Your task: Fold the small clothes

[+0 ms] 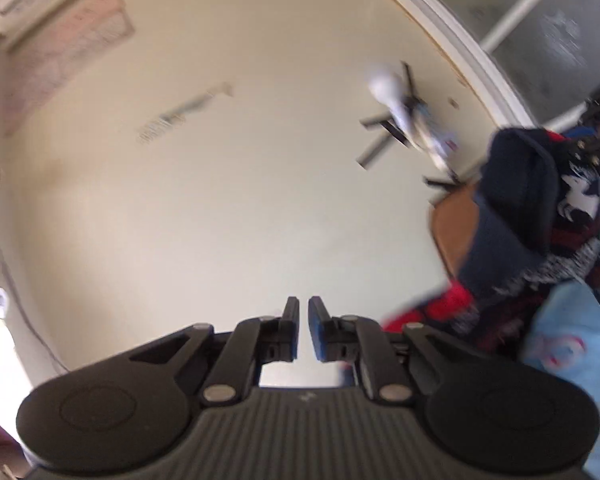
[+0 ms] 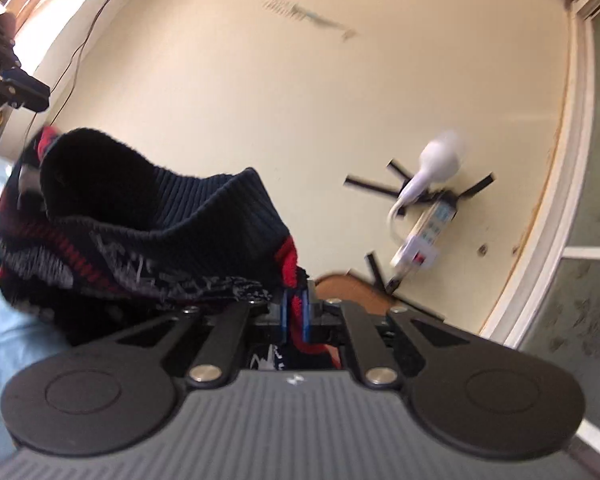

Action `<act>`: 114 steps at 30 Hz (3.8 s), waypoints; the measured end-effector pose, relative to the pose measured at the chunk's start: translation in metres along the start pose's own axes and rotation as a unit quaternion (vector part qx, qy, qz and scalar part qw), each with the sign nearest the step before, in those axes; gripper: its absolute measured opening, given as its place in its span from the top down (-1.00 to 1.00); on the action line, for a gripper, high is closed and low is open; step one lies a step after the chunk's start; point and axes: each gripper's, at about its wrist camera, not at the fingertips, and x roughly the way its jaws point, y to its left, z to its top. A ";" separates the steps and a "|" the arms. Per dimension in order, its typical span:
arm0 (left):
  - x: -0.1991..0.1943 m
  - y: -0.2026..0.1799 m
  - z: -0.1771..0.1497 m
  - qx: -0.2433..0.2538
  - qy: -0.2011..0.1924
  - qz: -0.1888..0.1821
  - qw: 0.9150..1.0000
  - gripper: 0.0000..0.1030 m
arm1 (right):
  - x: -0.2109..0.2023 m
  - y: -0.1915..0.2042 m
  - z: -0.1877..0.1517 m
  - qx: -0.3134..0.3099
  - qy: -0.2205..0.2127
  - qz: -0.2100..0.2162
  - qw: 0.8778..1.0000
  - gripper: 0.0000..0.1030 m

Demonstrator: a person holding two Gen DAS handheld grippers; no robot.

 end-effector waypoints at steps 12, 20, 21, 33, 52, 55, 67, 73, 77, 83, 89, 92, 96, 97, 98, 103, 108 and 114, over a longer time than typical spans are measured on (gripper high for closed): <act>-0.037 0.010 0.031 -0.020 -0.046 -0.059 0.997 -0.55 | -0.004 -0.033 0.106 -0.019 -0.141 -0.054 0.988 0.82; -0.034 -0.055 -0.003 -0.034 -0.037 -0.192 0.980 -0.95 | -0.015 -0.026 0.118 -0.066 -0.142 -0.060 0.986 0.82; -0.032 -0.058 -0.004 -0.033 -0.038 -0.194 0.980 -0.97 | -0.016 -0.025 0.118 -0.068 -0.142 -0.061 0.986 0.82; 0.025 -0.045 -0.020 -0.065 0.020 -0.131 0.989 0.86 | -0.030 -0.042 0.140 -0.073 -0.173 -0.079 0.979 0.82; -0.028 0.073 0.067 -0.087 -0.100 0.091 0.987 0.85 | -0.044 -0.101 0.185 0.037 -0.203 -0.032 0.978 0.82; 0.023 0.065 0.037 -0.095 -0.012 0.053 0.994 0.85 | 0.004 -0.084 0.150 0.052 -0.143 0.000 0.988 0.82; 0.277 -0.022 -0.223 -0.160 0.385 0.057 0.907 0.85 | 0.295 0.085 -0.077 0.171 0.214 0.143 0.951 0.74; 0.290 -0.024 -0.266 -0.195 0.396 0.050 0.896 0.83 | 0.263 0.057 -0.118 0.254 0.261 0.190 0.912 0.08; 0.296 -0.012 -0.261 -0.207 0.394 0.044 0.894 0.83 | 0.203 0.042 -0.110 0.283 0.257 0.219 0.898 0.01; 0.299 -0.007 -0.246 -0.201 0.394 0.044 0.896 0.83 | 0.129 0.087 -0.095 0.219 0.265 0.251 0.905 -0.13; 0.301 -0.013 -0.243 -0.180 0.399 0.048 0.898 0.83 | 0.127 0.091 -0.102 0.192 0.299 0.236 0.905 0.78; 0.303 -0.017 -0.242 -0.166 0.402 0.052 0.899 0.83 | 0.127 0.029 -0.088 0.176 0.273 0.134 0.936 0.80; 0.306 -0.023 -0.240 -0.143 0.407 0.055 0.901 0.80 | 0.156 -0.044 -0.104 0.082 0.307 -0.041 0.947 0.95; 0.307 -0.025 -0.239 -0.137 0.409 0.056 0.901 0.80 | 0.169 -0.058 -0.117 0.070 0.334 -0.058 0.938 0.93; 0.308 -0.027 -0.239 -0.130 0.411 0.055 0.901 0.80 | 0.182 -0.072 -0.130 0.075 0.366 -0.062 0.925 0.85; 0.311 -0.024 -0.236 -0.116 0.410 0.028 0.904 0.80 | 0.203 -0.073 -0.113 0.147 0.318 0.013 0.937 0.81; 0.318 -0.011 -0.236 -0.149 0.428 0.002 0.891 0.80 | 0.222 0.048 -0.066 -0.002 0.220 0.217 0.951 -0.18; 0.317 -0.005 -0.234 -0.151 0.428 -0.014 0.891 0.80 | 0.248 0.140 -0.082 -0.209 0.169 0.238 0.933 -0.15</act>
